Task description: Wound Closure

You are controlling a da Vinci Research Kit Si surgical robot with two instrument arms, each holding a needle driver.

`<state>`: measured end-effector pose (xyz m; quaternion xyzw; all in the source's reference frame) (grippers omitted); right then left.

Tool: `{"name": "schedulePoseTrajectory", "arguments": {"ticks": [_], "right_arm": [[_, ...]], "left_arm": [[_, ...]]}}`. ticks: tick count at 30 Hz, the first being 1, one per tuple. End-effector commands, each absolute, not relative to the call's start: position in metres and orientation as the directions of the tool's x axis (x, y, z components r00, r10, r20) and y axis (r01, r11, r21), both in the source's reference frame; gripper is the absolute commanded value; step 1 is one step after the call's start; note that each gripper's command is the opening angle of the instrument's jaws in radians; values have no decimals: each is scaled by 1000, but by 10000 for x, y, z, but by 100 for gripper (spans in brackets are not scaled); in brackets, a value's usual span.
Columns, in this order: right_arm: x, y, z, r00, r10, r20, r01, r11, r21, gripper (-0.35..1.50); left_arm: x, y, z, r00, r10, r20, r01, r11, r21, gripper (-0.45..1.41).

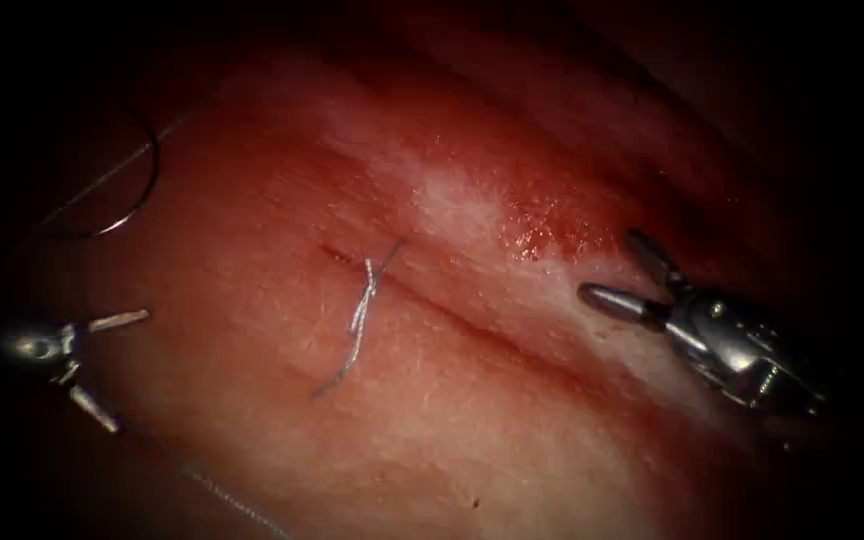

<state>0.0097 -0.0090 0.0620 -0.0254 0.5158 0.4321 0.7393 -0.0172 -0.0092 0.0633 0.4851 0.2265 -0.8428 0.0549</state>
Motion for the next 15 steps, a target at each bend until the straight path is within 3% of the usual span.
{"name": "schedulePoseTrajectory", "arguments": {"ticks": [1,7,15], "right_arm": [[104,-93,625,94,614,-784,-664,625,411,86],[110,-96,623,95,616,-782,-646,636,422,86],[117,-99,621,101,608,-787,-626,654,425,89]], "left_arm": [[-177,-100,637,-516,142,-845,308,-889,-338,123],[-206,-60,542,-261,344,-902,273,-870,-411,126],[-250,-33,489,-223,463,-858,272,-816,-511,140]]}}
